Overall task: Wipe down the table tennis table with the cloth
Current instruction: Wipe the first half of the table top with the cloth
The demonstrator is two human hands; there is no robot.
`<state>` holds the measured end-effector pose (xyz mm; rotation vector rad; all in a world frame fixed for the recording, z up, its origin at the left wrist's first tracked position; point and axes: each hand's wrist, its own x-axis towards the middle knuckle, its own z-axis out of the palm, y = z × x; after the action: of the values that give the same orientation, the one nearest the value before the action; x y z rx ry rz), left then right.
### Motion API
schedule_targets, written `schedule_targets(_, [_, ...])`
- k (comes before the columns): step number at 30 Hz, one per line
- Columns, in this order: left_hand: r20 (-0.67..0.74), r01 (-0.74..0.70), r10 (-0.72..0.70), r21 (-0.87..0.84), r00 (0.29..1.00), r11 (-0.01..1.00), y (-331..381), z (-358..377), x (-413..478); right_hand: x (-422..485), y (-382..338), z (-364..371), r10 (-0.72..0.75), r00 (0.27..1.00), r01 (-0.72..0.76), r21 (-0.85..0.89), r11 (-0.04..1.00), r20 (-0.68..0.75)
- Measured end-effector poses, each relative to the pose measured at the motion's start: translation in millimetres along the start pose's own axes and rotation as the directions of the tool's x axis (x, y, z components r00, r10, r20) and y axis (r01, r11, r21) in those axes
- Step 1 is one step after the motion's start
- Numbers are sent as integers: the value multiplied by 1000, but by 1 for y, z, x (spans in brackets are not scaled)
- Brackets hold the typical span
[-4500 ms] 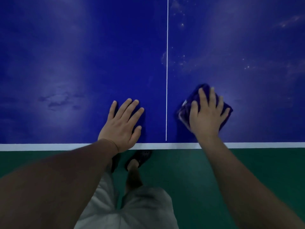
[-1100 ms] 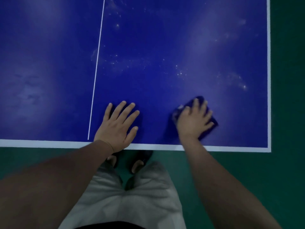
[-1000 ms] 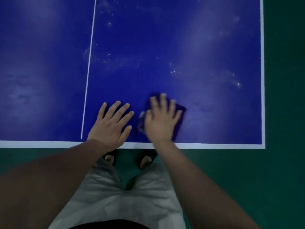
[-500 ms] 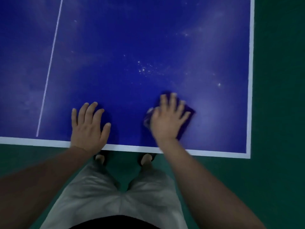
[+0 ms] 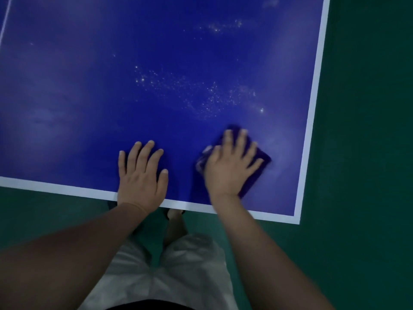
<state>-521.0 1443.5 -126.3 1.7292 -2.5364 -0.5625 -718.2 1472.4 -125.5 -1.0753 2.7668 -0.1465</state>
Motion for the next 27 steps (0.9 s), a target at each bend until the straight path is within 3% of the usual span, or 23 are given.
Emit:
schedule_targets(3, [-4, -16, 16, 19, 1000, 1000, 0, 1, 0, -45, -11, 12, -431, 899, 432, 8, 902, 80])
schedule_targets(6, [-15, -1, 1, 9, 1000, 1000, 0, 3, 1, -38, 35, 3, -555, 824, 558, 7, 830, 118])
schedule_targets(8, [-23, -8, 8, 6, 1000, 1000, -1, 4, 1, -10, 77, -12, -504, 855, 514, -73, 855, 118])
schedule_targets(11, [-49, -22, 22, 2, 999, 1000, -3, 6, -1, 49, 123, -34, -227, 966, 243, -134, 961, 121])
schedule_targets(13, [-55, -26, 27, 17, 998, 1000, -1, 6, 0, 68, 123, -34, -95, 991, 104, -99, 990, 96])
schedule_targets(15, [-50, -24, 26, 44, 998, 999, 0, 6, 0, 55, 105, -28, -84, 994, 90, -83, 993, 69])
schedule_targets(16, [-48, -22, 25, 60, 999, 998, 1, 6, -1, 42, 96, -23, -144, 988, 149, -85, 985, 56])
schedule_targets(18, [-43, -22, 26, 88, 999, 996, 2, 7, 0, 4, 89, -15, -384, 918, 394, -117, 912, 98])
schedule_targets(20, [-48, -9, 14, 102, 999, 995, 4, 6, -1, -19, 99, -13, -640, 744, 665, -118, 738, 192])
schedule_targets(21, [-53, -1, 7, 106, 999, 994, 6, 6, -1, -12, 106, -16, -713, 666, 742, -94, 664, 217])
schedule_targets(22, [-56, 3, 3, 110, 998, 994, 7, 6, -1, 2, 113, -21, -740, 636, 768, -90, 634, 219])
schedule_targets(23, [-60, 9, -2, 117, 998, 993, 8, 5, -2, 19, 119, -24, -727, 659, 751, -119, 649, 195])
schedule_targets(24, [-61, 17, -9, 126, 998, 992, 8, 4, -2, 36, 123, -28, -663, 730, 683, -146, 716, 168])
schedule_targets(26, [-69, 56, -47, 130, 996, 990, 11, 4, -5, 61, 121, -33, -427, 897, 438, -96, 894, 118])
schedule_targets(27, [-78, 94, -85, 113, 993, 989, 17, 5, -6, 61, 116, -32, -346, 932, 354, -66, 933, 107])
